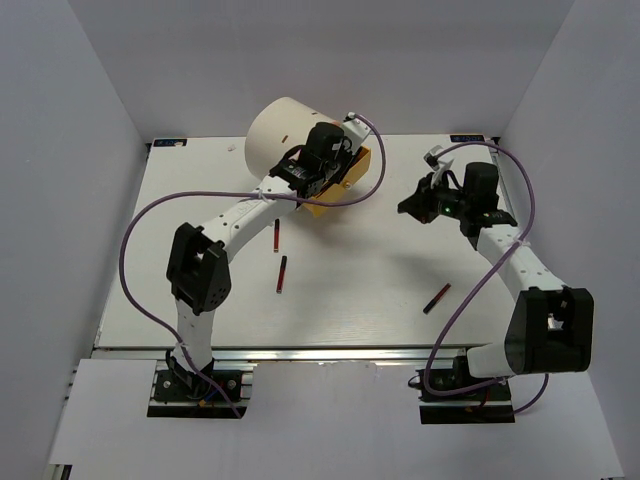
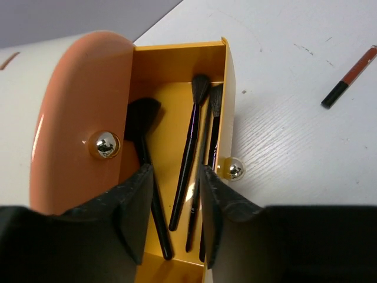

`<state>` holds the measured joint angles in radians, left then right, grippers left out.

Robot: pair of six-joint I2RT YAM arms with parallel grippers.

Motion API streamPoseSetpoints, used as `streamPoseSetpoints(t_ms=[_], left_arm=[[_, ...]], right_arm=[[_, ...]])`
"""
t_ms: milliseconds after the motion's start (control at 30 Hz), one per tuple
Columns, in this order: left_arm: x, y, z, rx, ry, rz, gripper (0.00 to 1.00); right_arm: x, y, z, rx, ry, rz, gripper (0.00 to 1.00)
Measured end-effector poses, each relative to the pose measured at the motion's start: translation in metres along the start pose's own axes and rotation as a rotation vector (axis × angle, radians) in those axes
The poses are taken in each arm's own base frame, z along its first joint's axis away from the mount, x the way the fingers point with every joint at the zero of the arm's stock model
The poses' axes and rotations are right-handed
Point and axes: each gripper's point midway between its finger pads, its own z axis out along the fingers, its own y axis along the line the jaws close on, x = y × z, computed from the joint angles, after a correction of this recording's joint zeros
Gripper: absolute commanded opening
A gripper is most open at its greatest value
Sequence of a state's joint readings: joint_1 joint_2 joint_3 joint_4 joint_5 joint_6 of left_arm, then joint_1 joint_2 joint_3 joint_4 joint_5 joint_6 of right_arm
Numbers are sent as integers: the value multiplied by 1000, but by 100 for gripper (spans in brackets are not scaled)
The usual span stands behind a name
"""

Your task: Organize the makeup

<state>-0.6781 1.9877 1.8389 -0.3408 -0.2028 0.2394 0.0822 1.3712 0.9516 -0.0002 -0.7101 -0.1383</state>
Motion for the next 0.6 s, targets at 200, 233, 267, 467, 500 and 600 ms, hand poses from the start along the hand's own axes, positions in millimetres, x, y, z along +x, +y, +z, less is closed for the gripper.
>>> streamPoseSetpoints(t_ms=[200, 233, 267, 467, 500, 600], left_arm=[[-1, 3, 0, -17, -4, -9, 56], [-2, 4, -1, -22, -5, -13, 55], [-3, 5, -2, -27, -7, -19, 40], [-19, 15, -21, -66, -37, -129, 0], [-24, 18, -27, -70, -47, -164, 0], [-43, 28, -55, -64, -96, -293, 26]], right_arm=[[-5, 1, 16, -4, 14, 13, 9], [-6, 1, 19, -3, 16, 11, 9], [-7, 1, 21, -4, 18, 9, 8], [-17, 2, 41, 41, 31, 4, 0], [-18, 2, 45, 60, 34, 6, 0], [-24, -1, 60, 132, 43, 32, 0]])
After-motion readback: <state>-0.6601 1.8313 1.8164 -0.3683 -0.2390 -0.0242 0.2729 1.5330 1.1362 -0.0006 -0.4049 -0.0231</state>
